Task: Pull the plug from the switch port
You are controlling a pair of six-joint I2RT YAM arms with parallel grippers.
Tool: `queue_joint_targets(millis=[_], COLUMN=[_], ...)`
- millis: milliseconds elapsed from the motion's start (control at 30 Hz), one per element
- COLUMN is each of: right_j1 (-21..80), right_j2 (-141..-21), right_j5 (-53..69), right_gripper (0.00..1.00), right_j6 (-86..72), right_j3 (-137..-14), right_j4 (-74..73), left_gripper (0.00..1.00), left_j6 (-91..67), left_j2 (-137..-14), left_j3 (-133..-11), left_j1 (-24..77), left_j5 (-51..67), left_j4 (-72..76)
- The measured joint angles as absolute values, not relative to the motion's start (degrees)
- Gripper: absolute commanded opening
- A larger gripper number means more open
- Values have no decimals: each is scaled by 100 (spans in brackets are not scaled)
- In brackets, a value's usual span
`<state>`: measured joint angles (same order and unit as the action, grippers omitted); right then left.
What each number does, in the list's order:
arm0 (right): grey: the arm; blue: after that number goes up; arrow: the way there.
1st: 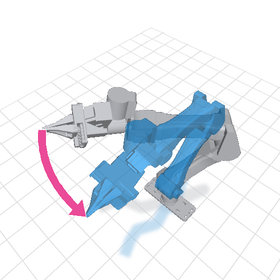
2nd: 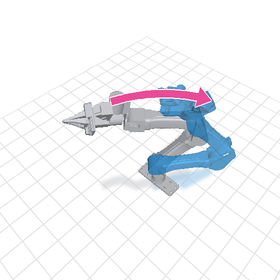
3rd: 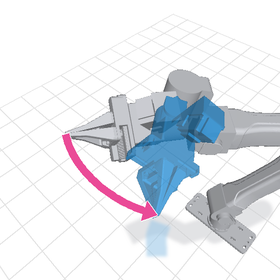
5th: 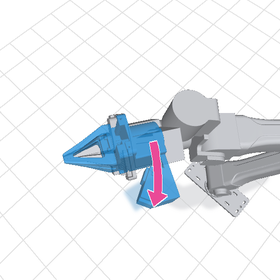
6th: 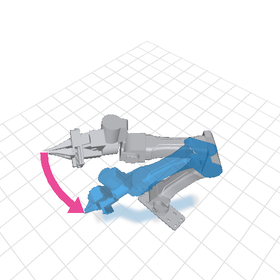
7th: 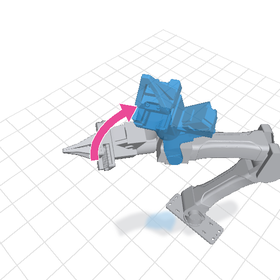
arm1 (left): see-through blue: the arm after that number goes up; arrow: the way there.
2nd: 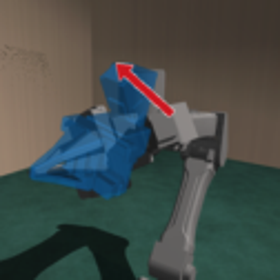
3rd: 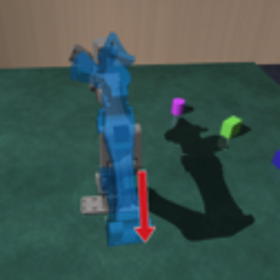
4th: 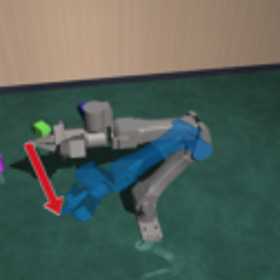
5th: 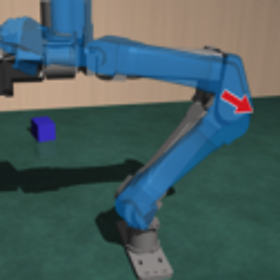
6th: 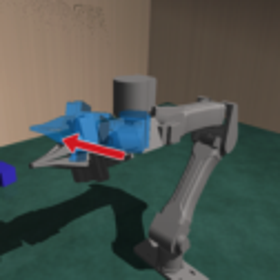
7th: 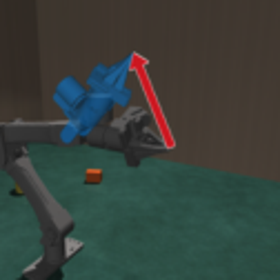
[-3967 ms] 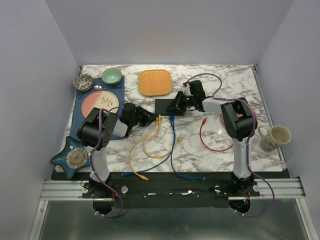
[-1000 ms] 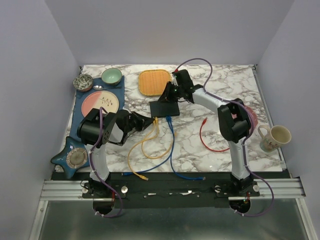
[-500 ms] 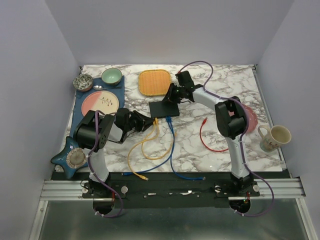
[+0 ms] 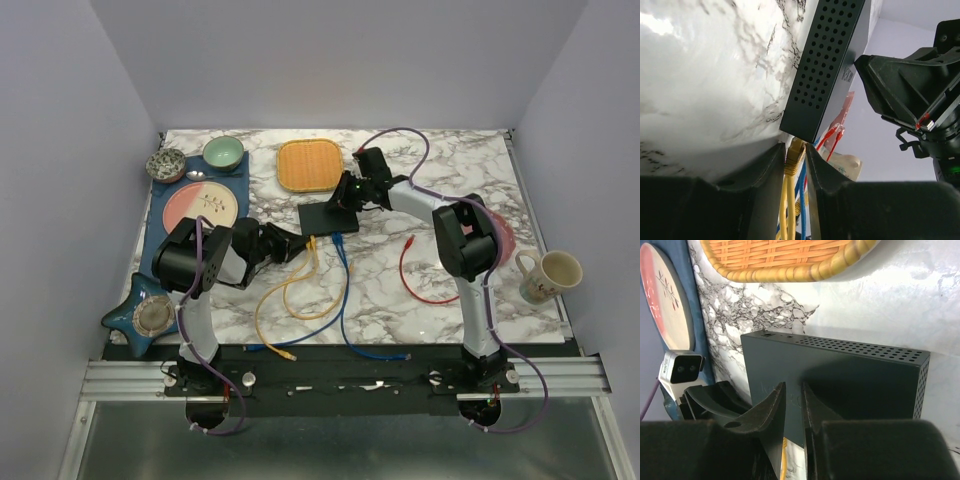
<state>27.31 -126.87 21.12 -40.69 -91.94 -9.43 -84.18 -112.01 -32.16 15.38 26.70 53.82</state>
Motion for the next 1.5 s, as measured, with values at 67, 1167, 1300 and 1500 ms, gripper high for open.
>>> queue_joint_targets(millis=[67, 1167, 1300, 1500], right_j1=[2731, 2731, 2731, 2731], right_j2=[-12676, -12584, -12584, -12582], right_j5=[2126, 2198, 2198, 2200], right_gripper=[27, 26, 26, 26], right_j6=[-4071, -4112, -4115, -4117], right_j3=[-9161, -8945, -8945, -8932], right_j4=[-902, -751, -751, -735], left_gripper=[34, 38, 38, 38], left_j6=[-8506, -8842, -8757, -8482], left_j2=[-11238, -11424, -11441, -11349], left_j3=[-3214, -3098, -3107, -3201], left_j1=[1535, 1313, 1326, 1361], left_j5=[2672, 2679, 2709, 2716], left_j4=[5457, 6112, 6112, 5811])
